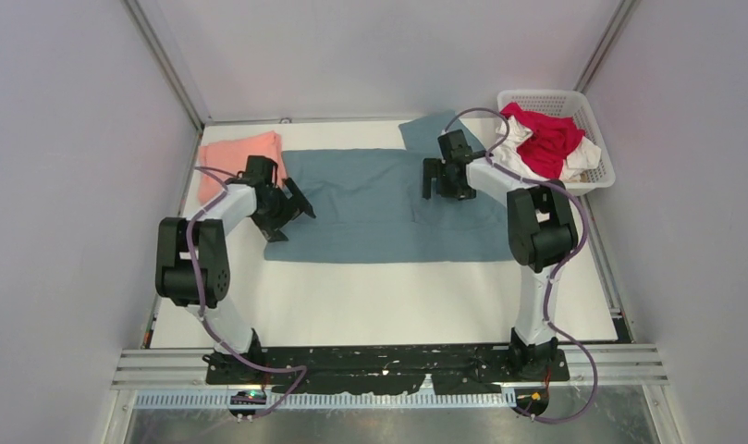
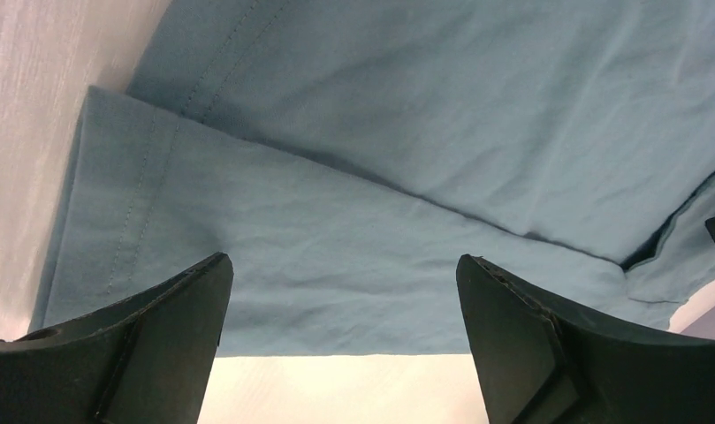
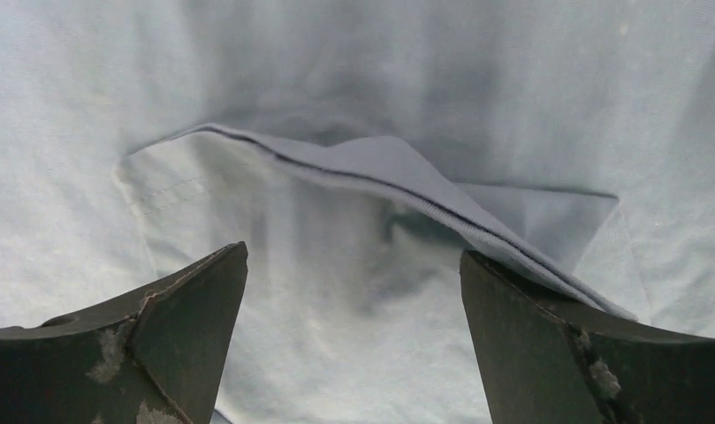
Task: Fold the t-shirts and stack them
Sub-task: Fold the flattened tshirt in 1/3 of the way, then grab the side of the flattened tshirt furthest away from the robot with both arms
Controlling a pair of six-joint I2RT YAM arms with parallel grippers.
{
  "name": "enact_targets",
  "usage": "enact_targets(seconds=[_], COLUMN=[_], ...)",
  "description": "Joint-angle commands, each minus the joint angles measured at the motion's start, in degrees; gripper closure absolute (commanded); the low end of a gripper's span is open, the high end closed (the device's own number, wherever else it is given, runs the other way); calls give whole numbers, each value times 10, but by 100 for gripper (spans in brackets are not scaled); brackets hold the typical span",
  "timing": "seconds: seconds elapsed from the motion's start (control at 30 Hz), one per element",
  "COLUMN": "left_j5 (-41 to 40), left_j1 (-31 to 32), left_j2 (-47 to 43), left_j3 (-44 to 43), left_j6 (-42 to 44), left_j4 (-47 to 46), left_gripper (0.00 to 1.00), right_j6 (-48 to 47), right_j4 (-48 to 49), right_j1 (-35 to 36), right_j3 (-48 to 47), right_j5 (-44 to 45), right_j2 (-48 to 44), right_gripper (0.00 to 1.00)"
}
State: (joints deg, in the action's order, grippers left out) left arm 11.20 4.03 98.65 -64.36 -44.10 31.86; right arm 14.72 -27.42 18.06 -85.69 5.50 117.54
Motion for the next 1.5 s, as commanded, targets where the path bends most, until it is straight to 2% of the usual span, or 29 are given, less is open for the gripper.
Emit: enact_targets(seconds=[0.0,0.13,0.33,0.43,0.6,0.67,0.8,0.93,1.1,1.3,1.47], left_j5=[12,11,25,11,-26,-12,-53,-10,-24,-70,-66], left_j1=[5,8,16,22,26,26,26,27,28,27,15], left_j2=[10,-12,-122,-183,-305,-367,-462,-502,-531,-478,-352], left_j3=[9,67,218,277,356,369,383,407,381,286,179], left_j6=[9,4,-2,-12,-7,-3,-18,-29,-33,-4,32], left_j4=[-17,-15,-16,13,112,141,209,218,214,174,93], left_gripper=[1,1,1,1,1,1,1,1,1,1,1], right_j6=[39,59,78,101,130,136,135,137,114,97,79], right_j4=[11,44,24,1,-40,-54,-64,-59,-43,3,30], right_j1=[0,1,23,41,70,79,88,88,87,81,48], right_j3=[64,195,332,402,471,480,487,479,435,355,266], right_j5=[-20,-44,-47,-46,-66,-69,-48,-28,5,12,38], right_j2=[-25,-100,-233,-285,-374,-400,-427,-446,-433,-354,-290], right_gripper=[5,5,5,5,5,5,5,5,5,5,5])
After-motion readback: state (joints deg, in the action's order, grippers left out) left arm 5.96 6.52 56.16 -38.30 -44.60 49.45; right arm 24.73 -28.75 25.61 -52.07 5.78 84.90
